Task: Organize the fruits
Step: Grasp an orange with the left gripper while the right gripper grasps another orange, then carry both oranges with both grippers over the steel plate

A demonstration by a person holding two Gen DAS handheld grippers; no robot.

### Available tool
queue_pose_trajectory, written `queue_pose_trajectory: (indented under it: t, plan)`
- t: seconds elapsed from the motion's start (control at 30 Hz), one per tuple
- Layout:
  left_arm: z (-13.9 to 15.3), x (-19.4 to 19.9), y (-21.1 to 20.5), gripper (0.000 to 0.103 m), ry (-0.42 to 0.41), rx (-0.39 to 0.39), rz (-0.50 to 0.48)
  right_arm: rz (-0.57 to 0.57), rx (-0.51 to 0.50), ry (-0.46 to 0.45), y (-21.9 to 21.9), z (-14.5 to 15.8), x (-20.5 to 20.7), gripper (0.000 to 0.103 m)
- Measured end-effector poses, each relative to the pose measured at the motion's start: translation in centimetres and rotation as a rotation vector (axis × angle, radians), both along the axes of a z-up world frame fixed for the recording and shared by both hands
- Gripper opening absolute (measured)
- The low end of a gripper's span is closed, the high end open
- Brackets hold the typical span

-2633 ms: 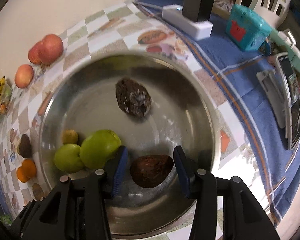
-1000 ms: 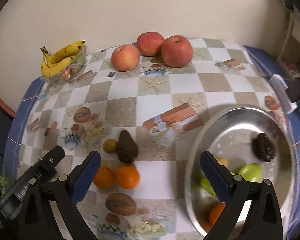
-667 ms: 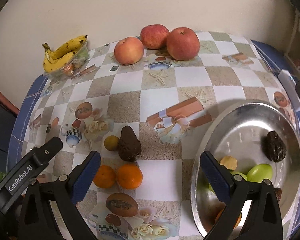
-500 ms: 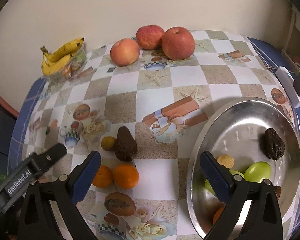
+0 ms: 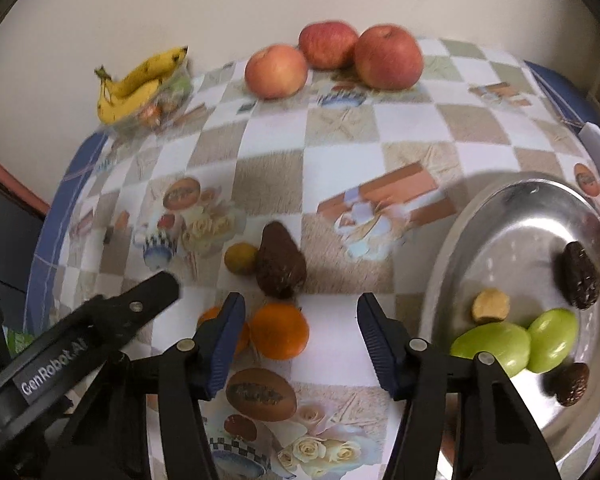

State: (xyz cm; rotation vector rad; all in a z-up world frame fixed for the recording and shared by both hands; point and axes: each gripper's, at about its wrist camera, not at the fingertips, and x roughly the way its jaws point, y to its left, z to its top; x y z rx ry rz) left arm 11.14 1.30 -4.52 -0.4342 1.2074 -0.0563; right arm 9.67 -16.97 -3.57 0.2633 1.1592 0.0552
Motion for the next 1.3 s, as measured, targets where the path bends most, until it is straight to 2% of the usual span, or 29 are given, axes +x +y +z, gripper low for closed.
queue_pose_trajectory:
  t: [0.07,0.27,0.43,0.7,0.77,0.93,1.1,1.3]
  plan:
    - [-0.5,0.0,-0.1,0.078,0.019,-0.009,0.0,0.018,-0.014,0.014,0.5,-0.6,0.0,0.056]
    - [-1.4,-0.1,-0.2,0.077,0.052,-0.073,0.007,0.043,-0.003,0.053,1.3,-2.0,0.0,0.05]
    - [-1.0,0.0,-0.9,0.076,0.039,-0.061,-0.015,0.047,0.012,0.047,1.4,-2.0,-0.1,0.038]
    - [-1.4,0.0,-1.6,0.076,0.054,-0.083,-0.029,0.028,0.0,0.062,0.7,-1.9,-0.3,0.037]
    - [-1.5,0.0,-1.6,0.073,0.059,-0.076,-0.027,0.01,0.004,0.066,0.2,-1.9,-0.4,0.037]
    - [-1.6,-0.2,-1.9,0.056,0.066,-0.078,-0.04,-0.029,0.036,0.075,-1.0,-2.1,-0.4,0.037]
    - [-2.0,-0.3,-1.7,0.036,0.091,-0.166,-0.029,-0.015,0.018,0.074,-0.7,-2.2,-0.4,0.037]
    - [-2.0,-0.3,-1.8,0.034,0.089,-0.177,-0.028,-0.014,0.028,0.075,-0.8,-2.3,-0.4,0.037]
